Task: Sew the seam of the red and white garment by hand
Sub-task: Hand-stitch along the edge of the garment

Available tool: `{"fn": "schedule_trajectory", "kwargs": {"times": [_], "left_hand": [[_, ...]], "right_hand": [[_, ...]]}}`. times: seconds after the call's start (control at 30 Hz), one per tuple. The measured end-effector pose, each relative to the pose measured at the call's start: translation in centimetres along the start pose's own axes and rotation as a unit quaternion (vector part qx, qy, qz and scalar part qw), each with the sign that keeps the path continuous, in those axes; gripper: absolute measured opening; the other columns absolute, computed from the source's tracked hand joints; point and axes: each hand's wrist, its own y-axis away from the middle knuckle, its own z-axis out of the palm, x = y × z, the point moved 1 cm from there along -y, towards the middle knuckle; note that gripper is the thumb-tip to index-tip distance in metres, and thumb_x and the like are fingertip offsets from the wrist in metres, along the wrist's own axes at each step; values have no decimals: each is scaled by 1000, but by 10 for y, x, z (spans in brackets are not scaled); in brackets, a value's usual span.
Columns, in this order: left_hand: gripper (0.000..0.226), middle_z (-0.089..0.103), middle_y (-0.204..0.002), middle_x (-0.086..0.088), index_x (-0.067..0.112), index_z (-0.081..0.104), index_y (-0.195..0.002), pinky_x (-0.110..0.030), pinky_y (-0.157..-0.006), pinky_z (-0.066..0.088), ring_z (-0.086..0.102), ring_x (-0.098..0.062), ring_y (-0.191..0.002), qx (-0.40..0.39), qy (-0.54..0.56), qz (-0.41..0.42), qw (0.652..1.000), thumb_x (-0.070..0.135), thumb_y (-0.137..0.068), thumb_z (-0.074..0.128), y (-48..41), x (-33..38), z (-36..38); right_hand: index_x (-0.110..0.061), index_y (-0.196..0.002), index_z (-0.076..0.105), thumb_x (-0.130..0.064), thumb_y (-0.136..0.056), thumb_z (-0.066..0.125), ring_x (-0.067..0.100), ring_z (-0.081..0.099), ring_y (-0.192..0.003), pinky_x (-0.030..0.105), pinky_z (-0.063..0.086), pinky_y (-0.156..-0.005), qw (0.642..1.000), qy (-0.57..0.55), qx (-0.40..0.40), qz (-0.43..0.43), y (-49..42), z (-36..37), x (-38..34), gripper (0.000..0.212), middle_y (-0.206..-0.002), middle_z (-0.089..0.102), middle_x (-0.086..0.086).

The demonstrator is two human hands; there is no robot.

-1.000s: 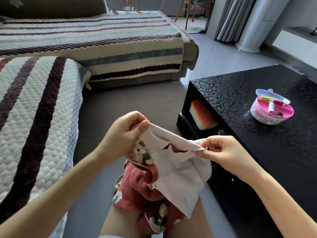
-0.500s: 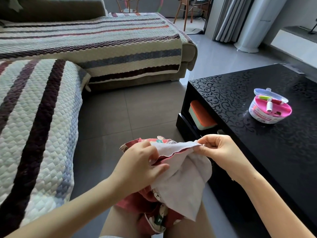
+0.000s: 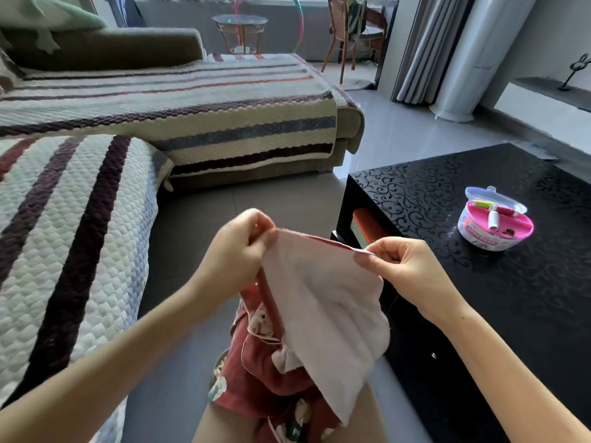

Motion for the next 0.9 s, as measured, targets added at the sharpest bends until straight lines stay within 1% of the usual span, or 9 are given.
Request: {"fn": "schedule_trajectory", "kwargs": {"times": [0.2, 0.3, 0.37, 0.5, 0.6, 0.7, 0.8, 0.87, 0.9], "left_hand": [[6, 55, -75, 9, 15, 56, -92, -13, -59, 41, 49, -3, -65, 44, 9, 102, 994, 17, -97, 53, -44, 72, -37], [10, 55, -76, 12, 22, 55, -91, -9, -55, 42, 51, 0, -66, 27, -8, 134, 991, 20, -98, 49, -47, 109, -55], [18, 57, -66, 14, 24, 56, -82, -7, -49, 37, 50, 5, -56, 4, 73, 121, 990, 17, -97, 51, -44, 133, -69], [22, 61, -58, 12, 23, 65, -72, -16, -53, 46, 55, 0, -55, -62, 279, 88, 954, 14, -91, 57, -25, 182, -97], [17, 66, -61, 7, 18, 73, -64, -16, -55, 50, 62, -3, -57, -107, 360, 108, 921, 19, -74, 60, -4, 213, -119], [23, 66, -55, 8, 18, 74, -54, -12, -54, 50, 62, -2, -51, -135, 382, 138, 904, 18, -67, 56, 15, 229, -132], [9, 66, -53, 8, 18, 73, -50, -12, -49, 49, 62, -1, -48, -157, 399, 127, 895, 12, -51, 67, 22, 231, -133], [24, 69, -62, 4, 17, 76, -59, -15, -53, 52, 65, -6, -54, -204, 376, 82, 900, -4, -56, 66, 13, 213, -124], [16, 69, -65, 1, 15, 76, -64, -17, -53, 52, 64, -9, -56, -215, 360, 54, 906, 2, -65, 67, 6, 199, -116]], "right_hand": [[-9, -67, 67, -54, -74, 73, 22, 48, -55, 40, 44, -58, 996, 37, 25, -71, -17, -20, -58, 47, -60, 57, 12], [-13, -61, 65, -45, -72, 69, 8, 47, -47, 23, 39, -52, 989, 57, 53, -124, -11, -41, -95, 35, -50, 56, -5], [-19, -56, 61, -49, -71, 75, 5, 37, -41, 15, 31, -47, 988, 32, 45, -144, -1, -56, -119, 36, -43, 46, -9], [-17, -55, 62, -59, -51, 83, 7, 27, -43, 14, 26, -43, 978, -56, -22, -199, 25, -77, -166, 47, -46, 38, -8], [-19, -53, 63, -57, -52, 83, 4, 26, -42, 13, 25, -42, 963, -68, -88, -245, 48, -80, -200, 43, -45, 38, -10], [-23, -49, 60, -54, -57, 81, 7, 22, -41, 15, 21, -42, 938, -95, -143, -301, 72, -79, -223, 38, -45, 31, -10], [-21, -47, 59, -48, -51, 83, 4, 32, -37, 16, 22, -43, 916, -178, -173, -314, 76, -73, -229, 36, -42, 36, -10], [-18, -50, 59, -36, -48, 85, 4, 43, -39, 13, 31, -42, 923, -210, -184, -263, 63, -62, -215, 31, -45, 46, -10], [-17, -50, 58, -27, -48, 84, 5, 43, -39, 14, 32, -41, 936, -200, -180, -224, 54, -55, -203, 28, -46, 46, -8]]}}
